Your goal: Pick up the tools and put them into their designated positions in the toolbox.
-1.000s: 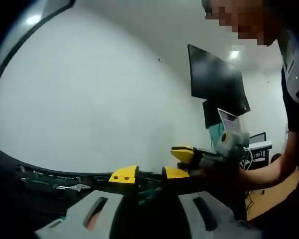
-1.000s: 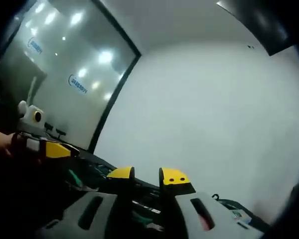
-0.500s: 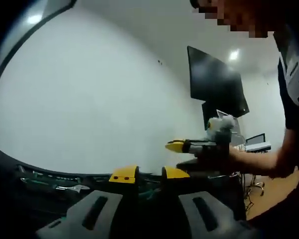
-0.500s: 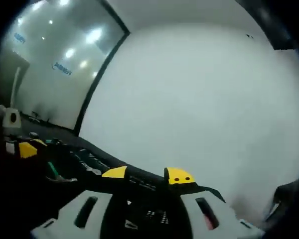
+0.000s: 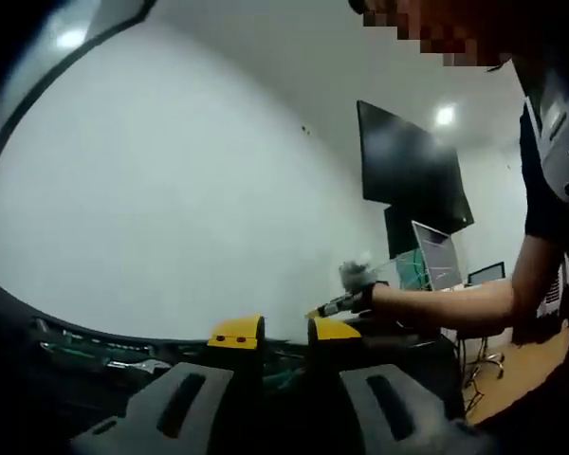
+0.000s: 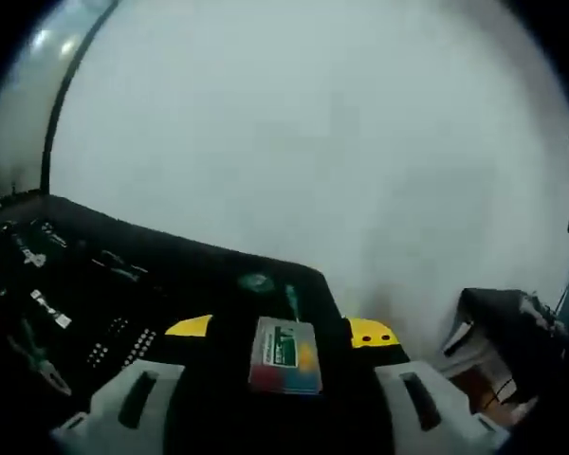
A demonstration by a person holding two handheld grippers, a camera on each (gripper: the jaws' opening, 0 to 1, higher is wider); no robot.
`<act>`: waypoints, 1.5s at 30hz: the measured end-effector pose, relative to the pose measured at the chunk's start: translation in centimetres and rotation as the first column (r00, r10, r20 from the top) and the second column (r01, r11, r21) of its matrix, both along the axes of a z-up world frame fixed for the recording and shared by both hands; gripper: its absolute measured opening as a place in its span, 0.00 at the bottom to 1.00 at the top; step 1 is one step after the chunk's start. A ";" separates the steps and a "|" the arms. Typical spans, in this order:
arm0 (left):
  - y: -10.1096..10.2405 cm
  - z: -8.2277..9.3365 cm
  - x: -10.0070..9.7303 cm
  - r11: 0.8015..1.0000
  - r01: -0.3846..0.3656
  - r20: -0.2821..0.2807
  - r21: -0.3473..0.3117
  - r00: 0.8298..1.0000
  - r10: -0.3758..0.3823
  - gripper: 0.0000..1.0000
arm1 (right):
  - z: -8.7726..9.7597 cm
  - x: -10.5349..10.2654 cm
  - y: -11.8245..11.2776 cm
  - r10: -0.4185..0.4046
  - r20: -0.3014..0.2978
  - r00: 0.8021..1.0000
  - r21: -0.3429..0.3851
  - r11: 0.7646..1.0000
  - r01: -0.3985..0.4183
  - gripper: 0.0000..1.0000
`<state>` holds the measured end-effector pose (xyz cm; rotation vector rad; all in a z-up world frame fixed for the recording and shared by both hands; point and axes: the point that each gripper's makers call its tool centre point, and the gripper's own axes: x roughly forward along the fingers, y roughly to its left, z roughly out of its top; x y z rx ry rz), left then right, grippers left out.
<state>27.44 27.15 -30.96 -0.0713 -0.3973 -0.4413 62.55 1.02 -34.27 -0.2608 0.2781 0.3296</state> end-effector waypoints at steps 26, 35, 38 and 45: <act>0.3 0.3 0.0 0.999 0.018 0.004 -0.037 1.000 -0.018 0.21 | -8.2 5.3 -0.4 -0.101 -0.231 0.968 0.084 0.989 0.123 0.60; 0.3 0.2 0.0 0.999 0.019 0.003 -0.040 1.000 -0.019 0.21 | -7.8 4.9 -0.7 -0.083 -0.230 0.970 0.117 0.987 0.112 0.57; 0.3 0.2 0.0 0.999 0.019 0.004 -0.040 1.000 -0.019 0.21 | -7.6 3.4 -0.1 -0.068 -0.257 0.964 0.138 0.985 0.106 0.57; 0.4 0.3 0.0 0.999 0.019 0.004 -0.042 1.000 -0.019 0.21 | -5.3 3.3 -2.1 -0.084 -0.261 0.962 0.113 0.987 0.117 0.23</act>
